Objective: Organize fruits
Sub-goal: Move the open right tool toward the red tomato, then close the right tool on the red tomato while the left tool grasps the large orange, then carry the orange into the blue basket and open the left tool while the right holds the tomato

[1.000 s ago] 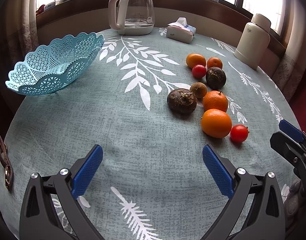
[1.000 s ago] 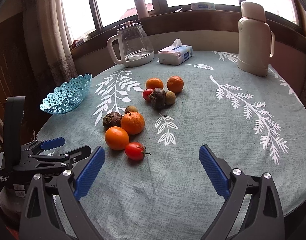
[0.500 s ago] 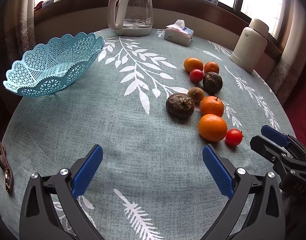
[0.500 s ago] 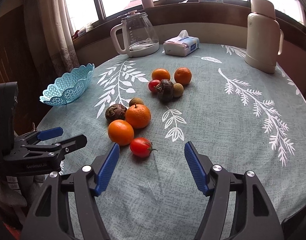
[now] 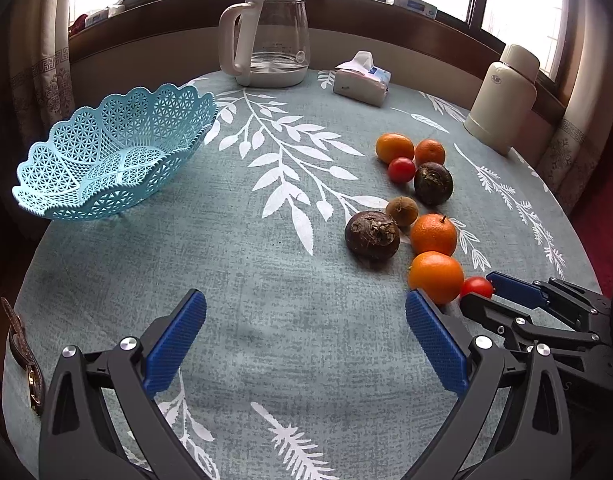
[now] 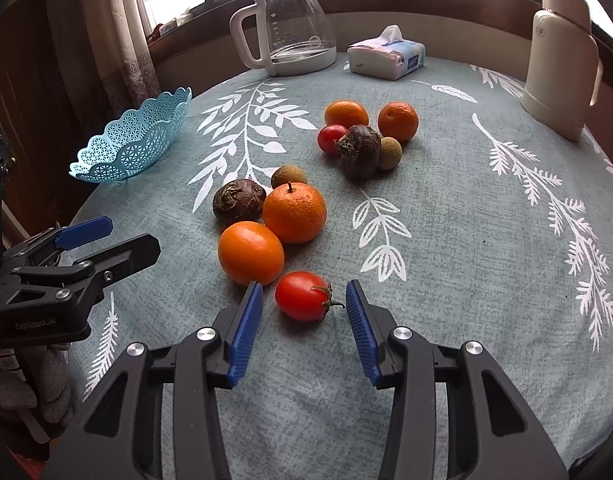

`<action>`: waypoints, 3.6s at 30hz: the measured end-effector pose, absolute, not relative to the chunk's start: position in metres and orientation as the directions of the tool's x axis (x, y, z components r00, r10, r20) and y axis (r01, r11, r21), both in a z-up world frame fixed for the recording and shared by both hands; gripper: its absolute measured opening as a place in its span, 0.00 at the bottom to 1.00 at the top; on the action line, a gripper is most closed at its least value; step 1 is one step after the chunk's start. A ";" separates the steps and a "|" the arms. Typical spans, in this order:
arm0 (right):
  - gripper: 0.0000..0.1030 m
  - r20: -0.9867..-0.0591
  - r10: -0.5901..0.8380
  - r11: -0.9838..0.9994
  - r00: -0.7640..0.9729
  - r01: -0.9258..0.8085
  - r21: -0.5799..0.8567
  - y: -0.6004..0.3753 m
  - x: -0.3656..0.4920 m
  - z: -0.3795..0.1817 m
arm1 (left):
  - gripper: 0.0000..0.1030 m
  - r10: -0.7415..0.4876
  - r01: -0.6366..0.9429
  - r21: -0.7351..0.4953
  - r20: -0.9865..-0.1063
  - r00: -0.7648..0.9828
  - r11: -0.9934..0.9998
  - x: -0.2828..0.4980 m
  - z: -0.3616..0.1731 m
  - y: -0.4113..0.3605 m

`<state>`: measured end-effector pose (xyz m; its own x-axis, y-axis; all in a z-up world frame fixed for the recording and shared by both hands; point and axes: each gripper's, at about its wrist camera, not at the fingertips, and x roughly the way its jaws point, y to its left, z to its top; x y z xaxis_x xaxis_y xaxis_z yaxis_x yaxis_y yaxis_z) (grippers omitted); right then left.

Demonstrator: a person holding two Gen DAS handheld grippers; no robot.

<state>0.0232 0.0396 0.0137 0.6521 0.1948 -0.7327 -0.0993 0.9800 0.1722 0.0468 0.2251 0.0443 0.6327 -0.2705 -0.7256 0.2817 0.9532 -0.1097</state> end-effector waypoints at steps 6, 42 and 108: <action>0.34 -0.745 0.196 0.979 0.638 -0.088 0.182 0.037 0.026 0.010 | 0.98 -0.273 0.288 -0.109 -0.729 0.627 0.951 0.049 0.043 0.221; 0.35 -0.703 0.117 0.959 0.701 0.105 0.264 -0.027 0.025 0.010 | 0.69 -0.416 0.475 -0.170 -0.773 0.478 0.863 0.057 0.028 0.140; 0.28 -0.667 0.144 0.964 0.731 0.049 0.262 0.016 0.017 0.035 | 0.42 -0.127 0.064 -0.125 -0.603 0.787 0.990 0.112 0.092 0.327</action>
